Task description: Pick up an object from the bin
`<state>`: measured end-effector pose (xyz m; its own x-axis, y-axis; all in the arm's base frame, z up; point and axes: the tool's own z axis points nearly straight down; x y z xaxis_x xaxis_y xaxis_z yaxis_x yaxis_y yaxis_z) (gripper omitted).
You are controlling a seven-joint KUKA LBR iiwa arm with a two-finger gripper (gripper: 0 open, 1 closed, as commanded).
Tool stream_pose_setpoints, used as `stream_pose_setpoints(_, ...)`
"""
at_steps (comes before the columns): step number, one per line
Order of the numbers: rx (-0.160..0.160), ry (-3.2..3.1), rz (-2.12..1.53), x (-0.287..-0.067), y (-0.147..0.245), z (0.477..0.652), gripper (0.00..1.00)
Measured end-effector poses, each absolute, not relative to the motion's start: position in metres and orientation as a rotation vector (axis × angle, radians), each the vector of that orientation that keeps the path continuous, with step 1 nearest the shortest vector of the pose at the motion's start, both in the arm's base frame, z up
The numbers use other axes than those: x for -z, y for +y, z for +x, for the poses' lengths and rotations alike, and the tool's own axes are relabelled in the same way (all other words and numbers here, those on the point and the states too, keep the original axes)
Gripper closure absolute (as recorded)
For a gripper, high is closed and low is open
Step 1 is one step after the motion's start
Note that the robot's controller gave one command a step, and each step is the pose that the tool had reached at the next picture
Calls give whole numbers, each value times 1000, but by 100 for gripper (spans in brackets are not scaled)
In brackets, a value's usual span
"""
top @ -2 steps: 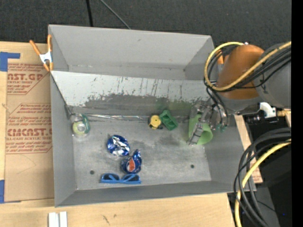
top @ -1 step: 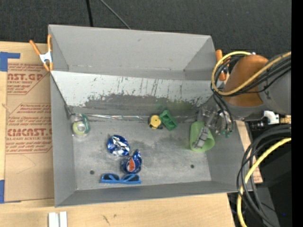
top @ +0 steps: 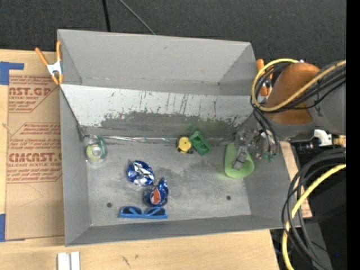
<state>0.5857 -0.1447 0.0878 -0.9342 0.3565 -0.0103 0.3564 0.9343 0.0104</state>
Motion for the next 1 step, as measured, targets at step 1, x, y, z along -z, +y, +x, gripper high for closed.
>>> stream_pose_setpoints(1,-1,3091,496,-213,-130,574,100)
